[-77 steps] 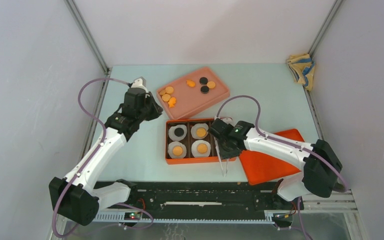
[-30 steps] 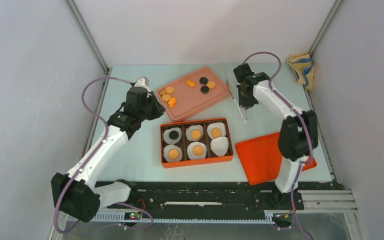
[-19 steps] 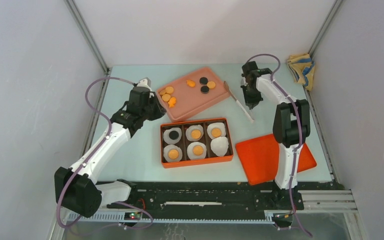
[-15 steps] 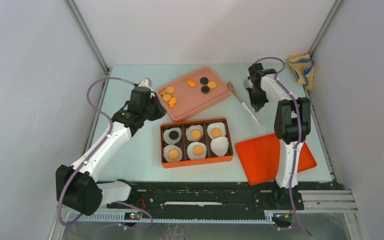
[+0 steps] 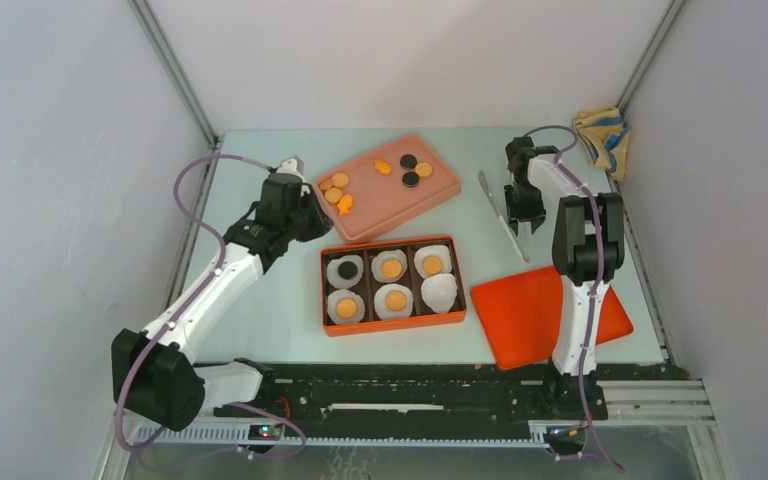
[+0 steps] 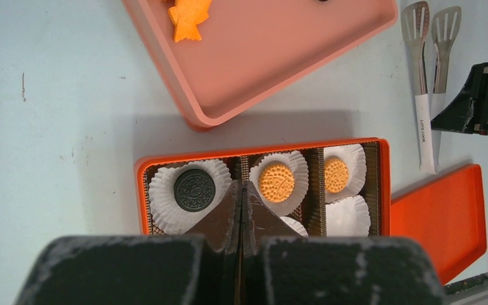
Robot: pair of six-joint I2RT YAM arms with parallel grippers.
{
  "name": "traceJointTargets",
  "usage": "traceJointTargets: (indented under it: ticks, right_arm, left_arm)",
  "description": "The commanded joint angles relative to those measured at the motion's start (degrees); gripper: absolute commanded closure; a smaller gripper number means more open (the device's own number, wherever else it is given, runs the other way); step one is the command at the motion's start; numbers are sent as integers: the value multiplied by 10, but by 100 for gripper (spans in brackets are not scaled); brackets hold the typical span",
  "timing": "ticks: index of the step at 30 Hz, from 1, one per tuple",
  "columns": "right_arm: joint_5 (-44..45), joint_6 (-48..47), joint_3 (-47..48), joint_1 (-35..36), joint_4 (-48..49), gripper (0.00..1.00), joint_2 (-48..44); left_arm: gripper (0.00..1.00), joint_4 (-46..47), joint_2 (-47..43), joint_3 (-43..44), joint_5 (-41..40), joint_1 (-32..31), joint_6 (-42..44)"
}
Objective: Pack the cookies
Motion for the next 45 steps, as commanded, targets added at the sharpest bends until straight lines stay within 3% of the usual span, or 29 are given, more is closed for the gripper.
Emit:
traceJointTargets:
  ticks: [1,8,26,35,45]
  right_arm:
    - [-28,45,-28,-2,54,47,-84]
    - [-100,63,-72,-2,82,32,-116]
    - [-93,52,-5,-14,35,30,-6]
    - [-72,57,-26,-6,52,68,-30]
    - [-68,42,-74,65,77,74,-227]
  left_arm:
    - [100,17,-4,32,3,-3,2]
    - [100,20,-4,28,8,-4,2]
    - [100,26,-4,23,8,-5,-5]
    - [100,41,28,56,19,-9,-4]
    - [100,98,150,205,102,-66,26]
